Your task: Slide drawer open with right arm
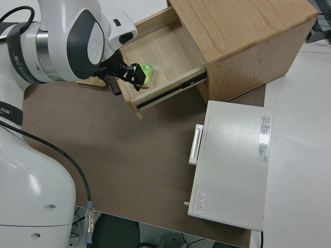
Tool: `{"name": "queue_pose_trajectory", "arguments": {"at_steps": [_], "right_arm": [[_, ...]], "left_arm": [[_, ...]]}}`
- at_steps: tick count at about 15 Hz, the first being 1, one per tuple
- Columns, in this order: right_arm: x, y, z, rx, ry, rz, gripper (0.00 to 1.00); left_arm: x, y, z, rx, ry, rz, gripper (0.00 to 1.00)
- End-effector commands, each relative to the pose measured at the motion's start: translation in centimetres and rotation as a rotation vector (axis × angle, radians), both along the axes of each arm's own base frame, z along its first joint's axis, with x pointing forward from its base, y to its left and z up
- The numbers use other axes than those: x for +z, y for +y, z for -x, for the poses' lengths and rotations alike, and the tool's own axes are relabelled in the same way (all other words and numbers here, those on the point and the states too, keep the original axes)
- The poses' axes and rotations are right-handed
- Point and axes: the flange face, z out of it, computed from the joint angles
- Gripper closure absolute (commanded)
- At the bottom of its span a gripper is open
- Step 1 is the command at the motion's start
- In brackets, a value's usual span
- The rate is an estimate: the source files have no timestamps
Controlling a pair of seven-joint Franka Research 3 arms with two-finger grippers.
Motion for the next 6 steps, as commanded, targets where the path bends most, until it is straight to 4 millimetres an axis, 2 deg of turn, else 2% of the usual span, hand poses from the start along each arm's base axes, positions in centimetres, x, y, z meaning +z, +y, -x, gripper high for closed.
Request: {"name": "queue_pose_trajectory", "arguments": {"at_steps": [1,6], "right_arm": [[0.55,0.03,0.12,0.021,-0.015,-0.020,0.015],[0.33,-0.83,-0.10,0.005,-0.010,-0.023,0.015]], "left_arm": [[0.47,0.16,0.40,-0.006,0.003,0.001,0.01],[0.47,0.16,0.40,-0.006,0.003,0.001,0.01]]}}
